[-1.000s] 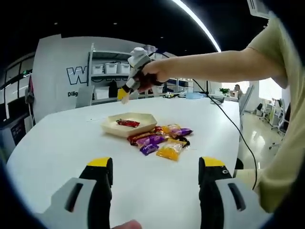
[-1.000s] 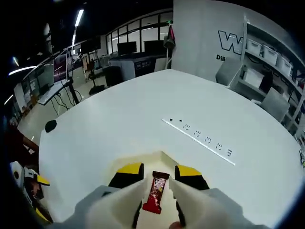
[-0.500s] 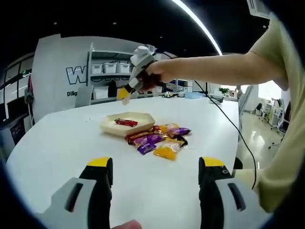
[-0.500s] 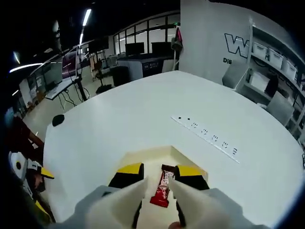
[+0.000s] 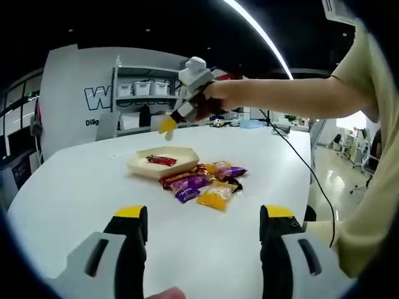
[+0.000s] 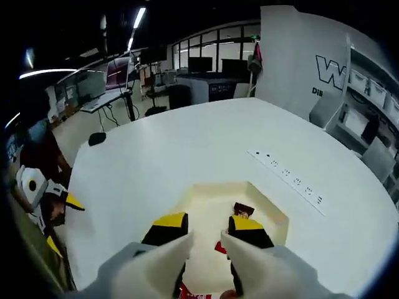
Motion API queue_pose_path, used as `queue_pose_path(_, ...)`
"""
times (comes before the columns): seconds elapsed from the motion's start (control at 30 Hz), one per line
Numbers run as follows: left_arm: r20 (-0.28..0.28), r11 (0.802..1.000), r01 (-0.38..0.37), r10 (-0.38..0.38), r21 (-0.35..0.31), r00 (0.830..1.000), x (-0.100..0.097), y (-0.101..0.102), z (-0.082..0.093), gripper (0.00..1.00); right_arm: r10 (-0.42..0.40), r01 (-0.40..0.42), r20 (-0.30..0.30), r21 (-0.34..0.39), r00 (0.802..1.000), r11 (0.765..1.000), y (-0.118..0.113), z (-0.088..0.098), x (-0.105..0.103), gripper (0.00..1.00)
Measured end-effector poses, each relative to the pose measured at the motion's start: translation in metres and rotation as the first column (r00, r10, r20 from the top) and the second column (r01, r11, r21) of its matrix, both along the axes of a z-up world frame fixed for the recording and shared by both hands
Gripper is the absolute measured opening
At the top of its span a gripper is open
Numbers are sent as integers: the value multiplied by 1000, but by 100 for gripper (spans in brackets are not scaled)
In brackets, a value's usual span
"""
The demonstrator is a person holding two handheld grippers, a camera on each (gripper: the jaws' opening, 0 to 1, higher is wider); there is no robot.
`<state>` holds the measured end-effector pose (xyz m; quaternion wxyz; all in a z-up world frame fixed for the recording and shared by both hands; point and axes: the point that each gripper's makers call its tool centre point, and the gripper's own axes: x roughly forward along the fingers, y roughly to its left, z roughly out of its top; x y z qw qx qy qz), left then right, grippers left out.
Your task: Place the target food into the container with the food tongs after gripping and lifting it, then release it inside without dropping or visibly crushing the food.
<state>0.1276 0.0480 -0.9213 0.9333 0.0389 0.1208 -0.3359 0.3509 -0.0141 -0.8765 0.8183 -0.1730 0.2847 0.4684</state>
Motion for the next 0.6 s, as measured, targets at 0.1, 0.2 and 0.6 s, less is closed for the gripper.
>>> queue_pose_path(0.1,3,1000,2,-2,0,1000,0,-2,1,72,30,-30,9,1,999,1000,-1,-1,-10,21)
queue_pose_path(0.2,5,1000,4,-4,3,1000,0,-3,1,72,43,-43,11,-1,999,999,-4,-3,-15,21)
queue_pose_path(0.6,13,1000,7,-7,15,1000,5,-2,11,80,84,-84,16,10,996,996,-22,-2,-46,21)
